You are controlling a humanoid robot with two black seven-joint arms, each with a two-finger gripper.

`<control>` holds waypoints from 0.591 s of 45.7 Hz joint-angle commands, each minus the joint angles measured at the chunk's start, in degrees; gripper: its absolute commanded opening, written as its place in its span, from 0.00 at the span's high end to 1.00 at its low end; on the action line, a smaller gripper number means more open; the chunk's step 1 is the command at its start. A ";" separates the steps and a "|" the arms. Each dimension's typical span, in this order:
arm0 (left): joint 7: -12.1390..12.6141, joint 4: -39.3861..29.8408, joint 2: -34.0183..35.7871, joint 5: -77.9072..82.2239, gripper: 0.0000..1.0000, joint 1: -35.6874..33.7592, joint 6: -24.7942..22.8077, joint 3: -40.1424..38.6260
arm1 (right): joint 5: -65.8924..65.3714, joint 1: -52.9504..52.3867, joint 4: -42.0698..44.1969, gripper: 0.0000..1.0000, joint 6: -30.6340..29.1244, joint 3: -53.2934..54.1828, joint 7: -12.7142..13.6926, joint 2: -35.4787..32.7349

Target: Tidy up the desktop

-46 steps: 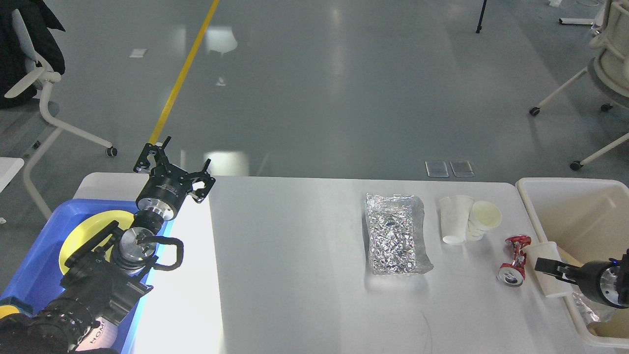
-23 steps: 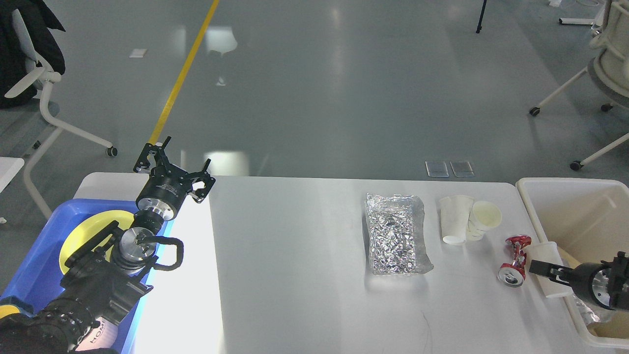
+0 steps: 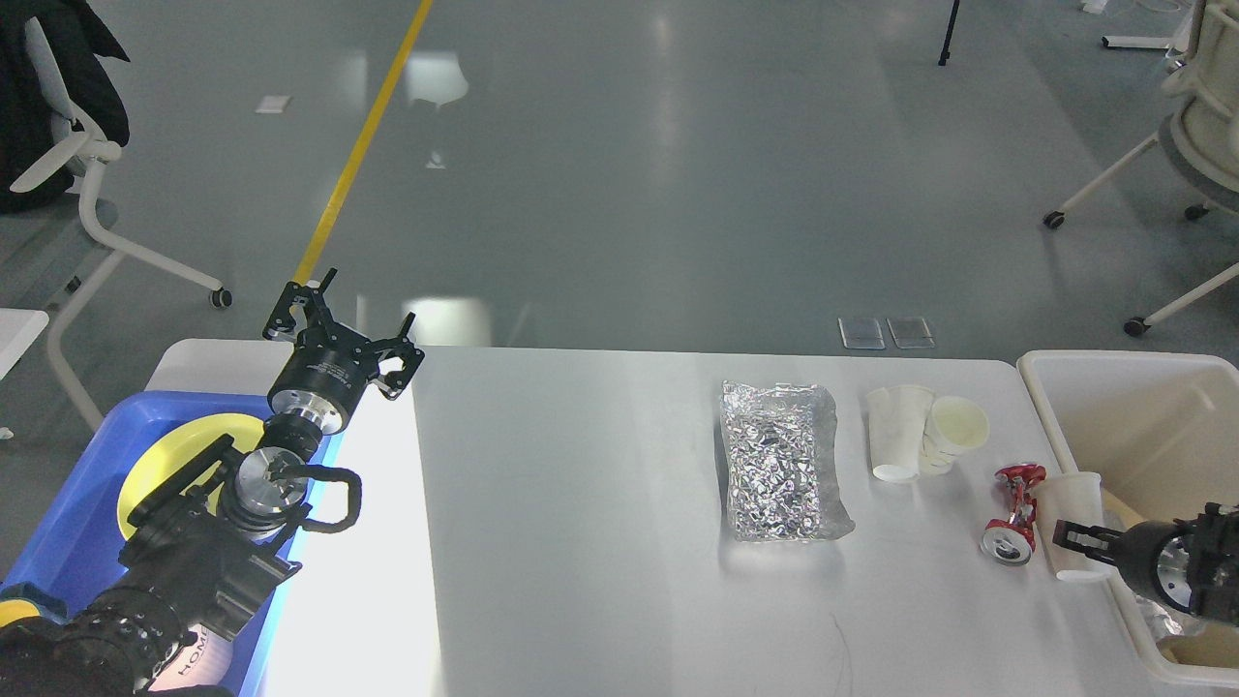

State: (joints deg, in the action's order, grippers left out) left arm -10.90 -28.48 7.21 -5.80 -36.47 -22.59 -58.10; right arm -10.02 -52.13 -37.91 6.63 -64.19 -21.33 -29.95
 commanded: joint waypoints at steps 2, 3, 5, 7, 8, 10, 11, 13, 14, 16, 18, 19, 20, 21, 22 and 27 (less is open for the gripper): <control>0.00 0.00 0.00 0.00 0.02 0.00 0.00 0.00 | 0.00 0.45 -0.15 1.00 -0.21 -0.14 0.06 0.33; 0.00 0.00 0.00 0.00 0.02 0.00 0.00 0.00 | 0.00 0.45 -0.15 1.00 -0.21 -0.14 0.06 0.24; 0.00 0.00 0.00 0.00 0.02 0.00 0.00 0.00 | 0.00 0.36 -0.15 1.00 -0.30 -0.23 0.06 -0.02; 0.00 0.00 0.00 0.00 0.02 0.00 0.00 -0.09 | 0.00 0.19 -0.32 1.00 -0.30 -0.32 0.06 -0.29; 0.00 0.00 0.00 0.00 0.02 0.00 0.00 0.00 | 0.00 0.10 -0.41 1.00 -0.30 -0.32 0.06 -0.38; 0.00 0.00 0.00 0.00 0.02 0.09 0.00 -0.09 | 0.00 -0.16 -0.59 1.00 -0.30 -0.49 0.06 -0.73; 0.00 0.00 0.00 0.00 0.02 0.09 0.00 -0.09 | 0.00 -0.34 -0.59 1.00 -0.38 -0.58 -0.03 -1.16; 0.00 0.00 0.00 0.00 0.02 0.09 0.00 -0.09 | 0.00 -0.78 -0.68 1.00 -0.56 -0.58 -0.03 -2.22; 0.00 0.00 0.00 0.00 0.02 0.09 0.00 -0.09 | 0.00 -1.13 -0.76 1.00 -0.56 -0.58 -0.03 -2.57; 0.00 0.00 0.00 0.00 0.02 0.09 0.00 -0.09 | 0.00 -1.92 -0.85 1.00 -0.74 -0.58 -0.03 -3.27; 0.00 0.00 0.00 0.00 0.02 0.00 0.00 0.00 | -0.09 -2.80 -0.85 1.00 -0.91 -0.67 -0.12 -3.89; 0.00 0.00 0.00 0.00 0.02 0.00 0.00 -0.09 | -0.09 -3.24 -0.85 1.00 -1.00 -0.67 -0.21 -4.33; 0.00 0.00 0.00 0.00 0.02 0.09 0.00 0.00 | -0.09 -3.68 -0.85 1.00 -1.09 -0.67 -0.47 -4.85; 0.00 0.00 0.00 0.00 0.02 0.09 0.00 -0.09 | -0.09 -4.20 -0.85 1.00 -1.26 -0.67 -0.82 -5.38; 0.00 0.00 0.00 0.00 0.02 0.09 0.00 -0.09 | -0.09 -4.82 -0.85 1.00 -1.53 -0.67 -1.17 -5.91; 0.00 0.00 0.00 0.00 0.02 0.00 0.00 -0.09 | -0.35 -9.65 -0.94 1.00 -5.73 -1.02 -2.58 -8.72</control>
State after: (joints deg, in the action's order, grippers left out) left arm -10.90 -28.48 7.21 -5.80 -36.41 -22.59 -58.16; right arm -10.17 -57.16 -38.81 4.75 -64.96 -22.53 -35.92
